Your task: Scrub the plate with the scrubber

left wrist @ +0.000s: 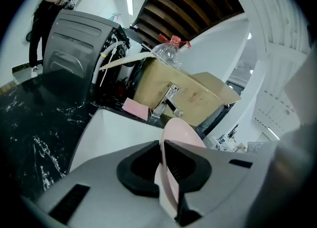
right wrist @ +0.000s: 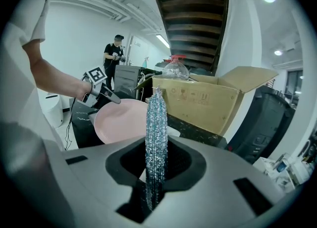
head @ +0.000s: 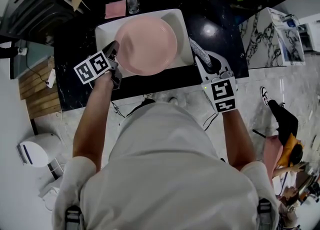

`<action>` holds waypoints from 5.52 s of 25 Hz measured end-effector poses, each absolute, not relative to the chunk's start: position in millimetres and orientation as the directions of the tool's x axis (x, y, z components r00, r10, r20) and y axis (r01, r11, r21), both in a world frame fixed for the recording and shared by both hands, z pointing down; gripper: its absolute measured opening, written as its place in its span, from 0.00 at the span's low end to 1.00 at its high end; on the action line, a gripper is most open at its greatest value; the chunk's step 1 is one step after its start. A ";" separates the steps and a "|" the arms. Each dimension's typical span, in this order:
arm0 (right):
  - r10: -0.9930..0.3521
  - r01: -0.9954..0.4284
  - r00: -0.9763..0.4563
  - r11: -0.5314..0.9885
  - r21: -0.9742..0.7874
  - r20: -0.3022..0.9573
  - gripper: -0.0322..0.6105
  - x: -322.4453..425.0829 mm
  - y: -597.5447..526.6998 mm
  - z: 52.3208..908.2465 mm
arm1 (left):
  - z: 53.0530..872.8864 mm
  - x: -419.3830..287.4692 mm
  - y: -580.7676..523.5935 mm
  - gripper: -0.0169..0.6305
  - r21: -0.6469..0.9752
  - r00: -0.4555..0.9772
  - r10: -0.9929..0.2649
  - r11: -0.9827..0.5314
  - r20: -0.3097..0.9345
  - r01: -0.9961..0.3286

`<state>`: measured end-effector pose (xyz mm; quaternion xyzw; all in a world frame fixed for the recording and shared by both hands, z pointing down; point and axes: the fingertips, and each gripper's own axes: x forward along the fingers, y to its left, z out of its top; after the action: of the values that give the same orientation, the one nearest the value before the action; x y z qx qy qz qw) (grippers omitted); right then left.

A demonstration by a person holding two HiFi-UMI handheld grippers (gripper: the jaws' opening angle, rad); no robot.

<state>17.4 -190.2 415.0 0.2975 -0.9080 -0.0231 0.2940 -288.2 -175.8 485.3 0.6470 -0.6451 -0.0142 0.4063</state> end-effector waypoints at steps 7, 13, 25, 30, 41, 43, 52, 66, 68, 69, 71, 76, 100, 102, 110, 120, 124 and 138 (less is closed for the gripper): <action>-0.557 -0.542 -0.634 0.815 0.205 0.537 0.17 12.6 -188.7 418.8 | 514.8 -297.5 -191.0 0.07 0.543 0.181 -0.814 0.186 0.551 -0.819; -0.550 -0.551 -0.623 0.813 0.186 0.556 0.17 6.2 -187.1 425.7 | 553.2 -311.6 -201.1 0.07 0.539 0.179 -0.774 0.236 0.607 -0.809; -0.539 -0.573 -0.589 0.804 0.159 0.602 0.17 -13.9 -183.1 440.3 | 626.6 -330.3 -211.9 0.08 0.503 0.182 -0.676 0.315 0.714 -0.805; -0.536 -0.580 -0.576 0.800 0.153 0.618 0.17 -23.8 -185.4 444.7 | 647.5 -336.7 -216.3 0.07 0.472 0.174 -0.643 0.326 0.746 -0.819; -0.523 -0.587 -0.555 0.797 0.140 0.647 0.17 -51.5 -186.4 454.8 | 674.5 -339.4 -219.7 0.05 0.346 0.143 -0.557 0.277 0.818 -0.897; -0.523 -0.591 -0.551 0.795 0.139 0.650 0.17 -54.8 -186.4 455.6 | 675.5 -338.5 -221.1 0.05 0.328 0.136 -0.549 0.269 0.825 -0.906; -0.537 -0.619 -0.530 0.774 0.134 0.656 0.17 -69.7 -183.6 460.5 | 658.2 -339.6 -232.6 0.19 0.258 0.101 -0.599 0.181 0.794 -0.949; -0.521 -0.595 -0.623 0.800 0.078 0.583 0.17 -84.8 -162.8 447.6 | 541.8 -305.3 -200.1 0.21 0.273 0.236 -0.768 -0.083 0.595 -0.958; -0.514 -0.582 -0.650 0.810 0.067 0.560 0.17 -82.3 -159.6 441.4 | 519.5 -296.2 -188.3 0.21 0.255 0.248 -0.790 -0.121 0.560 -0.959; -0.512 -0.577 -0.662 0.814 0.063 0.548 0.17 -80.0 -157.2 437.9 | 508.5 -290.3 -181.0 0.21 0.245 0.256 -0.799 -0.140 0.544 -0.959; -0.504 -0.565 -0.684 0.823 0.054 0.528 0.17 -73.2 -149.8 431.9 | 486.7 -276.1 -163.5 0.22 0.231 0.273 -0.815 -0.175 0.511 -0.957; -0.472 -0.527 -0.738 0.849 0.024 0.483 0.17 -50.6 -125.4 420.3 | 442.9 -238.7 -112.8 0.23 0.209 0.300 -0.842 -0.228 0.448 -0.951; -0.393 -0.450 -0.834 0.891 -0.065 0.389 0.17 36.7 38.7 425.5 | 428.4 -123.6 93.7 0.19 0.204 0.324 -0.857 -0.262 0.400 -0.943; -0.388 -0.447 -0.838 0.892 -0.074 0.385 0.17 41.4 45.0 425.1 | 429.7 -117.1 99.3 0.18 0.193 0.324 -0.852 -0.266 0.411 -0.944; -0.389 -0.448 -0.840 0.891 -0.078 0.377 0.17 53.3 58.3 425.8 | 428.7 -102.7 106.3 0.12 0.167 0.316 -0.853 -0.270 0.415 -0.948; -0.386 -0.438 -0.845 0.897 -0.063 0.369 0.17 55.4 60.0 422.1 | 424.5 -100.0 108.5 0.12 0.147 0.305 -0.860 -0.268 0.408 -0.952; -0.378 -0.426 -0.851 0.903 -0.058 0.364 0.17 51.3 62.4 420.7 | 424.4 -101.8 110.0 0.13 0.146 0.302 -0.863 -0.264 0.406 -0.953; -0.370 -0.417 -0.855 0.907 -0.057 0.363 0.17 50.5 68.5 420.1 | 420.1 -99.8 112.4 0.12 0.139 0.298 -0.864 -0.264 0.406 -0.954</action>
<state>50.5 68.5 420.1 0.2049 -0.9607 0.0668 0.1748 -99.8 112.4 420.1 0.7851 -0.5790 0.1253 0.1809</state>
